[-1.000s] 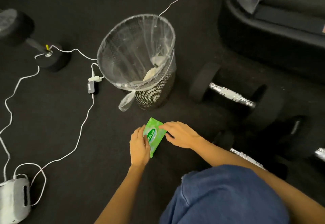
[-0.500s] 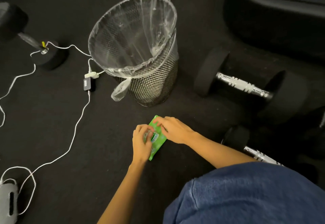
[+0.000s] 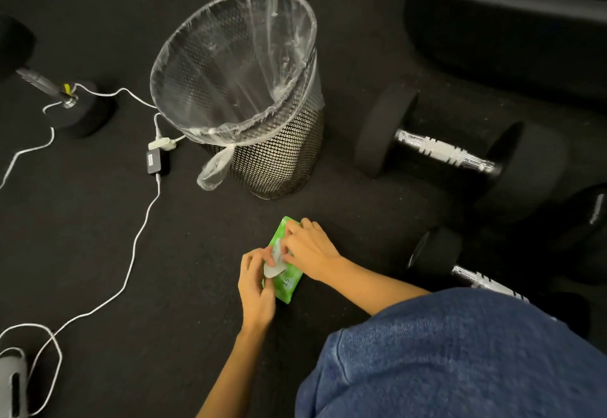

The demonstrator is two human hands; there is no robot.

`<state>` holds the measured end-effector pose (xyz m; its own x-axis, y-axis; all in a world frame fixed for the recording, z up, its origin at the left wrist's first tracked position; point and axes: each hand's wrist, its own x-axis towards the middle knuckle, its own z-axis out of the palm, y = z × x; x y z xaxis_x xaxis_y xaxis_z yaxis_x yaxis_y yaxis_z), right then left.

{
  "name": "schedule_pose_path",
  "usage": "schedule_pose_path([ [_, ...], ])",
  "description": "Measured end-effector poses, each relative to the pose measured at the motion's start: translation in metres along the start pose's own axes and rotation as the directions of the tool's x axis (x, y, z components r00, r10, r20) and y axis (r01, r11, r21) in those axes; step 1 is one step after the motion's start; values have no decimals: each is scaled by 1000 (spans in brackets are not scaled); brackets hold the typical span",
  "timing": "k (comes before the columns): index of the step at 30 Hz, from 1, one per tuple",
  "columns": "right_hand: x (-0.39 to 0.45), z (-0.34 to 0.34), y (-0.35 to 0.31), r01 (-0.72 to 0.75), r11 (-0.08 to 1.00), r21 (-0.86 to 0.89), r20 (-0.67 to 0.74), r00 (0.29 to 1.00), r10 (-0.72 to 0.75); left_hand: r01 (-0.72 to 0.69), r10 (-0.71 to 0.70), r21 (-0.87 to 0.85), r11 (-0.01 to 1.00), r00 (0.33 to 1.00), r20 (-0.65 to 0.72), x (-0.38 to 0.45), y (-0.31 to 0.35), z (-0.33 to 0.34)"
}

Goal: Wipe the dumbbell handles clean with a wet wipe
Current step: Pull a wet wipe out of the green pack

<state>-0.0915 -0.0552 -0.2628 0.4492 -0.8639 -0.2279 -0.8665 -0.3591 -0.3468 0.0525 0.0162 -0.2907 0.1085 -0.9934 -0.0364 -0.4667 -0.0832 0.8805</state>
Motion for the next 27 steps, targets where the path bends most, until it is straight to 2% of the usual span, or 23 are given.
schedule_pose_path([
  [2,1,2,-1,-43,999,-15,3,999,43,-30,30,9,1000,999,-23,-3,-2,4],
  [5,0,4,1,-85,994,67,-11,996,86,-62,64,27,998,997,-54,-5,-4,8],
  [9,-1,12,1,-163,943,291,-7,985,172,31,-31,6,999,999,-39,-9,-9,16],
  [11,0,14,0,-194,924,330,-3,979,206,40,-39,3,999,999,-24,-10,-12,19],
  [15,2,16,3,-190,906,379,29,981,193,-53,53,55,997,999,-1,-9,-7,20],
  [19,0,15,6,-181,864,469,35,982,187,-53,52,80,995,999,11,-10,-6,20],
  [21,1,13,9,-214,783,584,23,969,247,-52,51,92,994,999,19,-10,-8,19],
  [25,8,0,27,-221,515,828,-17,909,417,-38,33,99,994,998,54,-10,-13,21],
  [27,8,-13,38,-211,372,904,17,887,461,-25,14,146,989,997,75,-14,-16,23],
])
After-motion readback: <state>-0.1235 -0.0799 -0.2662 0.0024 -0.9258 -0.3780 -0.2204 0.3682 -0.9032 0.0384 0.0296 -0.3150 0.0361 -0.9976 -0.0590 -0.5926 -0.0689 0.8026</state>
